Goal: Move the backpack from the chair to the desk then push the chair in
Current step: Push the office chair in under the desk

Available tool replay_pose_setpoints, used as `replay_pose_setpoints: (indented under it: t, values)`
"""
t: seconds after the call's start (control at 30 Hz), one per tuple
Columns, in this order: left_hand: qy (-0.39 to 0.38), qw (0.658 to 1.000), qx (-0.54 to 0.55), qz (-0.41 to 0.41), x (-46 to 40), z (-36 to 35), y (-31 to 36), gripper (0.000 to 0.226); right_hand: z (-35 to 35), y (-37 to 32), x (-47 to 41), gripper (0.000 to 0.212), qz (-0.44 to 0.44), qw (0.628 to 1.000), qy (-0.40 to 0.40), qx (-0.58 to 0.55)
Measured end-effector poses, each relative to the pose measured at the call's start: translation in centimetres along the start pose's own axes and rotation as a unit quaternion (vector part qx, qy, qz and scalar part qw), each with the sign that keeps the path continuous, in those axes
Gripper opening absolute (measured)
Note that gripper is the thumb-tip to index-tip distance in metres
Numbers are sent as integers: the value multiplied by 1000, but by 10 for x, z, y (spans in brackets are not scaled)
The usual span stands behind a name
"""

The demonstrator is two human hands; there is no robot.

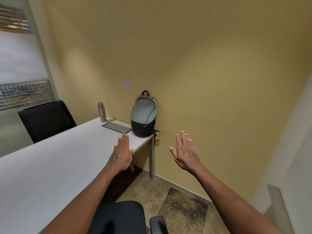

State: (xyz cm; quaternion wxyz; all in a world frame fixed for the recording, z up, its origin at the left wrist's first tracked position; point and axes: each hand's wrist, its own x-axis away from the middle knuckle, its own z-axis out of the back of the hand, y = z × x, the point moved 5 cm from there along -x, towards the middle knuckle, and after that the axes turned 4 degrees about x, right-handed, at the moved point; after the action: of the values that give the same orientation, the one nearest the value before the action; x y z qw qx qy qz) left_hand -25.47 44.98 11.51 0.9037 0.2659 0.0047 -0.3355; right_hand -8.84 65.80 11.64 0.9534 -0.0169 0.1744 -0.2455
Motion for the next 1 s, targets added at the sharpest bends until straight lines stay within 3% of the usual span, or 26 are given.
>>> replay_pose_setpoints:
  t: [0.57,1.0]
  values:
    - [-12,999,23,-19,146,71,-69,70,31,-138,122,70,8,1000,5,13]
    - [-100,993,52,-31,247,85,-131,69,21,-217,218,71,-34,999,-39,-4]
